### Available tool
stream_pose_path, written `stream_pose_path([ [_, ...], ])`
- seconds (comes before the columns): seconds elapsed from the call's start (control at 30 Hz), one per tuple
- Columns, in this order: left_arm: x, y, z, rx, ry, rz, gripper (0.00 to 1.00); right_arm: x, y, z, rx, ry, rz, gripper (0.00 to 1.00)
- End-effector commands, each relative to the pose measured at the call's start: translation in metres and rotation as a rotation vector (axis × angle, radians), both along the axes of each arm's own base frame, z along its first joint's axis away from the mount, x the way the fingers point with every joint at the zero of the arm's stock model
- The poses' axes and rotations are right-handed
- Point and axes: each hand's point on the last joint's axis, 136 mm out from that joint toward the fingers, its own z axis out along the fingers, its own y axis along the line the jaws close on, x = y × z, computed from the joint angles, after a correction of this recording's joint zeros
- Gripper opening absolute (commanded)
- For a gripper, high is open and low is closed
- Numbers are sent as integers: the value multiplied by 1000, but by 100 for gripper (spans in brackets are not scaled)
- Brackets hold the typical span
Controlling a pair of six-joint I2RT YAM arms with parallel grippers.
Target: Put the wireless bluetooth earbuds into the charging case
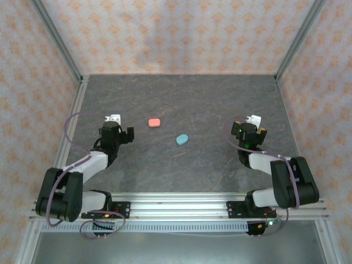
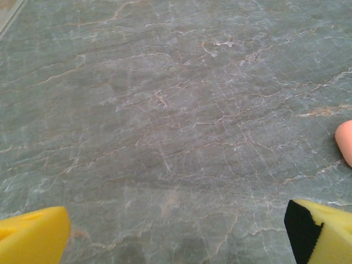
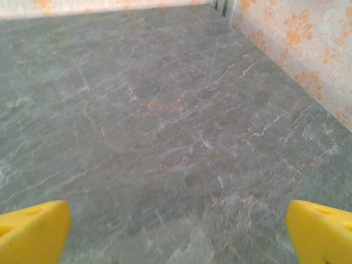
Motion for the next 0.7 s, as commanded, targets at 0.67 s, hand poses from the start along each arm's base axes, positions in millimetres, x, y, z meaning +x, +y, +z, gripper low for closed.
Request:
stream_pose_path([
  [0.67,37,24,4,-12,-183,30,100,22,-8,0,57,-122,16,99],
])
